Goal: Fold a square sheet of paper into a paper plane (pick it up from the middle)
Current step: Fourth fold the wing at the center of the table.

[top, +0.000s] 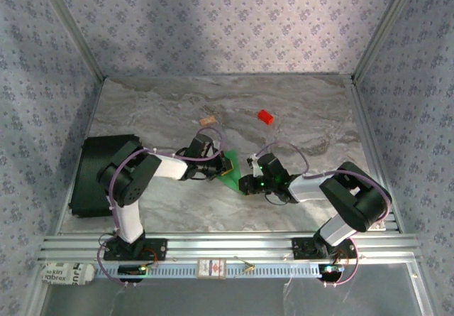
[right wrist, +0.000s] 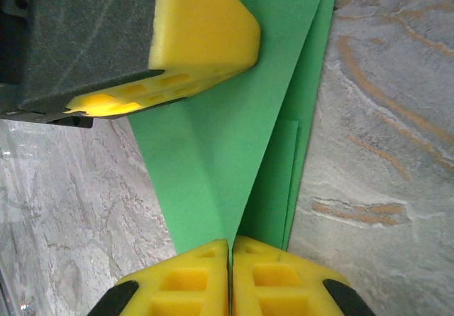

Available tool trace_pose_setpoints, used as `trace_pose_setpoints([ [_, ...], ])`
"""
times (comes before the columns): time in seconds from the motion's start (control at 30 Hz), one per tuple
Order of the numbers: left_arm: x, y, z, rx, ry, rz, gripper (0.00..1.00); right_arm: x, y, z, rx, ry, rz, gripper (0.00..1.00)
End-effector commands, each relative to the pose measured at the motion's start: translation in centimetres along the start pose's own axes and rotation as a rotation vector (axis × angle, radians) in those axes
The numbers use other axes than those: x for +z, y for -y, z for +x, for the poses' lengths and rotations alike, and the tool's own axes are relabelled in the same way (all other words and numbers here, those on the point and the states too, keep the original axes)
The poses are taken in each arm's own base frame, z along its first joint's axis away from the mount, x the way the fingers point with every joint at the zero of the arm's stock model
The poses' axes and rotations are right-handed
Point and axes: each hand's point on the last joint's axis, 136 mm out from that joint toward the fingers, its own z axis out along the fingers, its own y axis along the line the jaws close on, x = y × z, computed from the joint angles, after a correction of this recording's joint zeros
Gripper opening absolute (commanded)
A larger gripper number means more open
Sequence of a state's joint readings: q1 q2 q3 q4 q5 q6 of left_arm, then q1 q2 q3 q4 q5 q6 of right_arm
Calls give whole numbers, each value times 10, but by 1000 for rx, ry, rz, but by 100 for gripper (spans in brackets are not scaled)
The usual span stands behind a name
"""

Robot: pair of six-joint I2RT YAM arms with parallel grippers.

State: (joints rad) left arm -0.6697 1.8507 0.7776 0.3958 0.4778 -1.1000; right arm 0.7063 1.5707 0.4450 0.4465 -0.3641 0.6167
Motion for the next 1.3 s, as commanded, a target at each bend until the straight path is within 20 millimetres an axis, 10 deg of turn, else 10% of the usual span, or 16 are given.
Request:
trace_pose_setpoints([
  [0.0, 5, -8, 6, 11, -38, -31, 4, 7, 24, 38, 80, -138, 88, 12],
  [0.53, 5, -16, 11, 24, -49, -42, 4, -17, -8, -5, 89, -48, 12, 32],
  [1.27, 5, -13, 11, 22, -49, -34, 4, -1, -10, -21, 148, -71, -58, 27],
])
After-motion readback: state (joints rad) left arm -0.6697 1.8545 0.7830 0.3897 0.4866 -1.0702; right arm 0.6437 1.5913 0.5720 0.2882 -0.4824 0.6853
